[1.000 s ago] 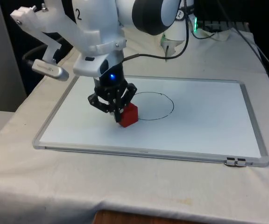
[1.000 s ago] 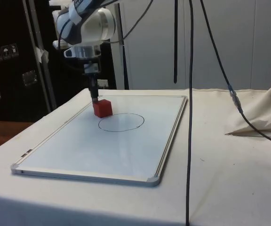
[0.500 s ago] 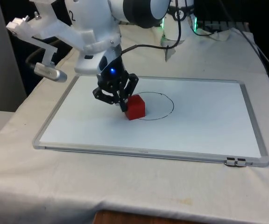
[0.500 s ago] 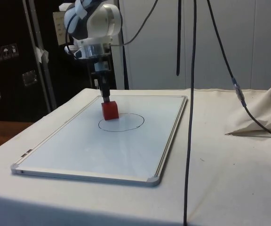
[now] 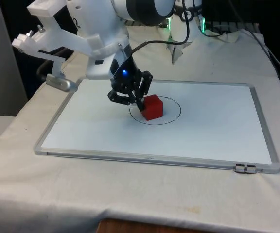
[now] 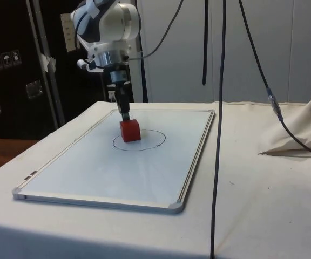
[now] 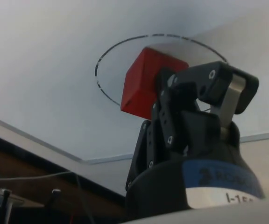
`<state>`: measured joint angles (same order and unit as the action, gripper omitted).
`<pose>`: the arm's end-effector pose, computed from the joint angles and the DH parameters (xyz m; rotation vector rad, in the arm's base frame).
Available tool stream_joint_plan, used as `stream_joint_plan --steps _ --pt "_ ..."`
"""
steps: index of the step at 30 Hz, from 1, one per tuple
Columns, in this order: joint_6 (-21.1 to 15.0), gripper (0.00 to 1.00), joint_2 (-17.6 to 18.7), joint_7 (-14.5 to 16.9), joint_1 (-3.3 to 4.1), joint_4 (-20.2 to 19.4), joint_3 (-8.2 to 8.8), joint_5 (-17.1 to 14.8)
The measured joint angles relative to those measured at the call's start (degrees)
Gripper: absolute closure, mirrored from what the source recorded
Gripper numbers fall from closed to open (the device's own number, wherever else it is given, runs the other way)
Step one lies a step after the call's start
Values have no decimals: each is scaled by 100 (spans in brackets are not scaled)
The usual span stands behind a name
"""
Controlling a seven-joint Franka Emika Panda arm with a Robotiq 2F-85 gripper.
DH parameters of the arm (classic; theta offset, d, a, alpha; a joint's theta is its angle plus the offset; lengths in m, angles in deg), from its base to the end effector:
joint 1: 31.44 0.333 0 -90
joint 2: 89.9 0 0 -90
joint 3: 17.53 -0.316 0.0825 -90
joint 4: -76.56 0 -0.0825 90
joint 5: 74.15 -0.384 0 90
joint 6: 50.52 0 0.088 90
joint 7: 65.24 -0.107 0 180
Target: Push the cube into the marked area.
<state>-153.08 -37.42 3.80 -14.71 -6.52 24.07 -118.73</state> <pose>0.6691 -0.1469 0.2055 -2.7019 -0.8000 0.1659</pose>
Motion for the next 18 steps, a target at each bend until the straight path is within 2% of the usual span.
stream_joint_plan --steps 13,17,18 --pt "676 100 0 201 -17 -6 17 -223" --pt "733 100 0 258 -40 11 69 -286" --pt "825 100 -23 246 -46 63 143 -292"
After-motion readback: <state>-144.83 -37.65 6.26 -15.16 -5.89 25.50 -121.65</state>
